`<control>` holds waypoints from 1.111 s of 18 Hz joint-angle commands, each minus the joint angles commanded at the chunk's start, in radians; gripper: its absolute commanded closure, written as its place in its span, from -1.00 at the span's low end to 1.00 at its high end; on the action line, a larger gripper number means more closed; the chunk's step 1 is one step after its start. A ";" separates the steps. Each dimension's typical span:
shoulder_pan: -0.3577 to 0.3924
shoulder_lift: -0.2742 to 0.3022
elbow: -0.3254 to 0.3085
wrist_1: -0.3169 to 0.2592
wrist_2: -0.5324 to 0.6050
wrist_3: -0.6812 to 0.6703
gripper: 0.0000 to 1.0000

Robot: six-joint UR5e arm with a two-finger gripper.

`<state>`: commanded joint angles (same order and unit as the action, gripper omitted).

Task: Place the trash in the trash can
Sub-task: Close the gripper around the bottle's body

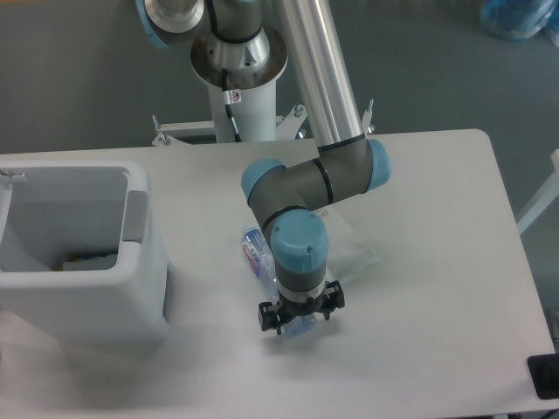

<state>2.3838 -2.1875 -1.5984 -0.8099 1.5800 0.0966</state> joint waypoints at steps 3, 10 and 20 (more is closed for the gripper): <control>0.000 0.000 0.000 0.002 0.000 0.000 -0.83; 0.000 0.000 -0.003 0.002 0.000 0.003 -0.68; -0.002 0.008 -0.008 0.002 0.002 0.008 -0.46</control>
<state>2.3823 -2.1798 -1.6061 -0.8084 1.5815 0.1043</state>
